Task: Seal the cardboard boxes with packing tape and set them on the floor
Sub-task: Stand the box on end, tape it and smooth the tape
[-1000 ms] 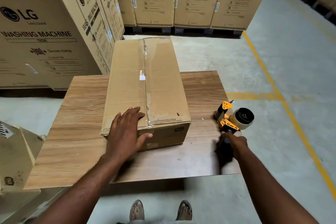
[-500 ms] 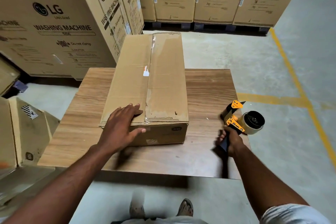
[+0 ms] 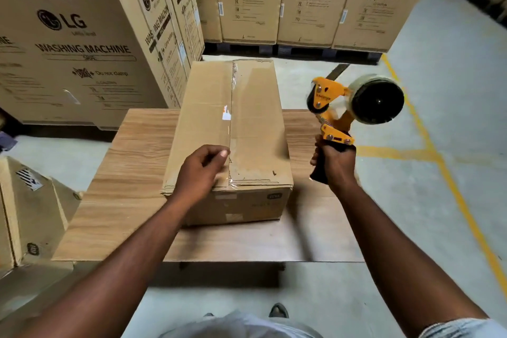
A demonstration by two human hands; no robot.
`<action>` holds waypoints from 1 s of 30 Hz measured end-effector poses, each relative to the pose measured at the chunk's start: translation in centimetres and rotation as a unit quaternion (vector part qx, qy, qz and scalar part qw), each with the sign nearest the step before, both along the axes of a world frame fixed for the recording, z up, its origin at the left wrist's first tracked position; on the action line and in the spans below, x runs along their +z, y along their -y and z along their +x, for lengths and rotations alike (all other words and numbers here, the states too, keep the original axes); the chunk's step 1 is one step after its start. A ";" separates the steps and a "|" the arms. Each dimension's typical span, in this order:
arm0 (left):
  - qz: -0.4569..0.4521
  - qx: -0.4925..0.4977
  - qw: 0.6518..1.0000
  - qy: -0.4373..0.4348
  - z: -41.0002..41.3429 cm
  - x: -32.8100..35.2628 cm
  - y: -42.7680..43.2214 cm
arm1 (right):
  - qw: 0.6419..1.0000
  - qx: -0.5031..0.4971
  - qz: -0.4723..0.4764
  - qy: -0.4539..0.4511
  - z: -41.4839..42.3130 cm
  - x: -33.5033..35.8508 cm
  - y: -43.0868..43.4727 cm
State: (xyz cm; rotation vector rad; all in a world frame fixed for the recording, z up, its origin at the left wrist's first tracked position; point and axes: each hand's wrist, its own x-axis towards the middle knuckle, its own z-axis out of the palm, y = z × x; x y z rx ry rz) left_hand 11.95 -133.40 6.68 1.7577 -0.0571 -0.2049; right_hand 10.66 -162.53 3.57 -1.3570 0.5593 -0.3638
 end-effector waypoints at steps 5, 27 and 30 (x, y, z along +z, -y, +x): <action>-0.351 -0.047 0.896 -0.269 -1.1 4.7 2.7 | 0.976 0.114 -0.179 0.042 -0.6 4.4 -4.0; -0.343 0.117 0.879 -0.311 -4.7 -0.2 -7.2 | 0.854 0.329 -0.395 0.075 -1.7 4.8 -13.2; -0.252 0.102 0.933 -0.237 -4.2 -1.0 -8.8 | 0.851 0.357 -0.384 0.038 -1.2 4.3 -13.4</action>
